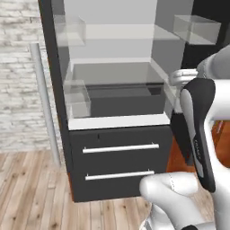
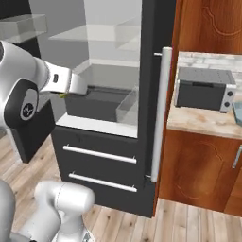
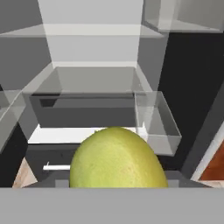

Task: Place one lemon and one steak in each tupperware on the nearby counter, to pack two identical lunches.

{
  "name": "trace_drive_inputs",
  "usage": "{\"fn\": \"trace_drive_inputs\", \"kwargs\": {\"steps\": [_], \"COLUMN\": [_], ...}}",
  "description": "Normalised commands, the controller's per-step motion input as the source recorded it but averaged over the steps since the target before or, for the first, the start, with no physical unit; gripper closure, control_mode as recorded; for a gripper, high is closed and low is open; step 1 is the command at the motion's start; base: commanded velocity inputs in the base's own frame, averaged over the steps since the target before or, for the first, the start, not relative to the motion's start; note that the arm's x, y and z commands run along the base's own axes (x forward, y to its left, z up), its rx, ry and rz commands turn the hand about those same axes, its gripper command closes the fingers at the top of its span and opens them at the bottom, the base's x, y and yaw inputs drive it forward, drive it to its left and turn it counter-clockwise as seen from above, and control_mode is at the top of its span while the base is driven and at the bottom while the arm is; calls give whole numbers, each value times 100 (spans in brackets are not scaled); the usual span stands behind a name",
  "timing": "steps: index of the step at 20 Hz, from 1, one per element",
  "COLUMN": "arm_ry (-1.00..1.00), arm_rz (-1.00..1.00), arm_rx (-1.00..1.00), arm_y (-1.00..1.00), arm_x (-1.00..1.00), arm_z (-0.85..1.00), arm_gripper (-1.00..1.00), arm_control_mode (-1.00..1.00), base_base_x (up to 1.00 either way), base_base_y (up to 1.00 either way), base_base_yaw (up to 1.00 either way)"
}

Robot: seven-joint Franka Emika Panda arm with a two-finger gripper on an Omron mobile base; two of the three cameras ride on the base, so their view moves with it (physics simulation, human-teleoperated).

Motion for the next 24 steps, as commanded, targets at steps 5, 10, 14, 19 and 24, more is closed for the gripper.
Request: {"fn": "trace_drive_inputs", "kwargs": {"steps": [5,10,14,19,24], "arm_ry": [0,0,0,0,0], "arm_rz": [0,0,0,0,0], "arm_rx": [0,0,0,0,0], "arm_y": [0,0,0,0,0], "arm_x": [0,0,0,0,0], "arm_z": [0,0,0,0,0], "arm_gripper": [100,100,100,100,100], "arm_control_mode": [100,100,100,100,100], "base_base_x": [-43,-19,-10,-2,0], "base_base_y": [-100,-100,-100,-100,-100], "base_base_yaw": [0,0,0,0,0]}}
